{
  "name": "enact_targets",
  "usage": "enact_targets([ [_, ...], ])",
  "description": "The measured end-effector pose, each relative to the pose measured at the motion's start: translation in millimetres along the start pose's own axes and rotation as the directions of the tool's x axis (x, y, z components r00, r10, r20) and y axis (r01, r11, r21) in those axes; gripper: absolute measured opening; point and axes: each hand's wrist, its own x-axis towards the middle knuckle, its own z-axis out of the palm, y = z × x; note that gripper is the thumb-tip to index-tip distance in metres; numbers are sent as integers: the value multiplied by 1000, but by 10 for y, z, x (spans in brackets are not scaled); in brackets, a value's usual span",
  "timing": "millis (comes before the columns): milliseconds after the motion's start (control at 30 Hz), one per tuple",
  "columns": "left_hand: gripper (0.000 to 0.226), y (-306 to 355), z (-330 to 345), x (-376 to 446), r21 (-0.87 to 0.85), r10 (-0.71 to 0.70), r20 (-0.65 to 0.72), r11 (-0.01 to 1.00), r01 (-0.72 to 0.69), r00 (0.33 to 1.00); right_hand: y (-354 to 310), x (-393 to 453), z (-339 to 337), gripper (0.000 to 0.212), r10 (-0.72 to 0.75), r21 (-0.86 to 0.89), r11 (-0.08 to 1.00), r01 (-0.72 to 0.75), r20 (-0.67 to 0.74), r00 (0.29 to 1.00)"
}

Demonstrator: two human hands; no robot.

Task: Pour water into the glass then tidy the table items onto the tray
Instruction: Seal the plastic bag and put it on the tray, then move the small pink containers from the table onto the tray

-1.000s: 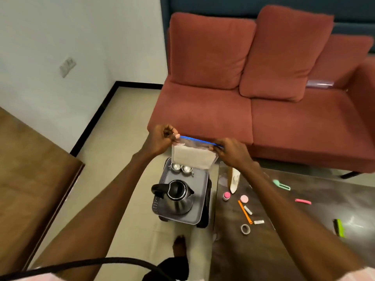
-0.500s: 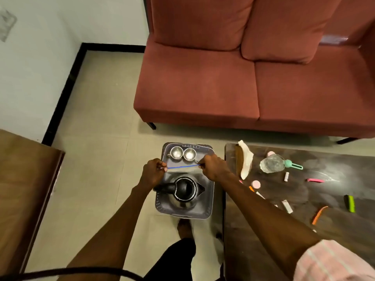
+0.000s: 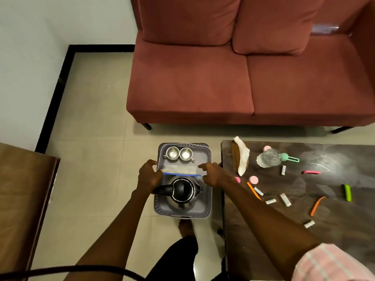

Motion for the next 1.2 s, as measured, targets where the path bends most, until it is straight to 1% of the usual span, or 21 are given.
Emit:
enact_targets([
  [133,44,263,64,-210,24,-68,-209,997,75,976,279,-278,-45,47,21,109,994,-22,13,1000],
  [233,41,522,143,-383,5,-17,-298,1000,20,954,529,-542,-76,30,45,162,986,-36,-54,998],
  [300,36,743,275,-544,-20,53,-301,998,-62,952,722,-749,-81,28,68,204,978,-47,-95,993],
  [367,27,993,477,-740,-85,111,-272,987,-139,956,939,-948,-62,29,77,260,965,-44,-118,990],
  [433,19,1210,724,-946,-147,151,-215,972,-185,965,1159,-1117,-45,31,102,305,951,-55,-142,985],
  [500,17,1361,1009,-1164,-179,159,-133,967,-181,978,1399,-1303,-41,32,152,371,925,-88,-148,977],
  [600,18,1453,1449,-1474,-173,179,-23,968,-181,984,1764,-1556,-33,29,184,414,904,-109,-147,972],
  [733,17,1477,2028,-1855,-147,132,72,982,-121,989,2271,-1876,-42,25,207,405,906,-125,-164,965],
  [867,17,1414,2529,-2205,-154,51,123,988,-32,991,2727,-2125,13,19,243,436,884,-169,-120,963],
  [1000,15,1367,2878,-2469,-140,-1,180,990,27,984,3054,-2301,91,16,292,504,838,-208,-93,952],
  [1133,15,1328,3090,-2642,-117,-49,216,990,76,975,3255,-2344,172,20,323,489,839,-237,-96,942],
  [1200,14,1299,3156,-2693,-108,-66,224,990,92,972,3296,-2325,224,22,325,477,847,-233,-120,938],
])
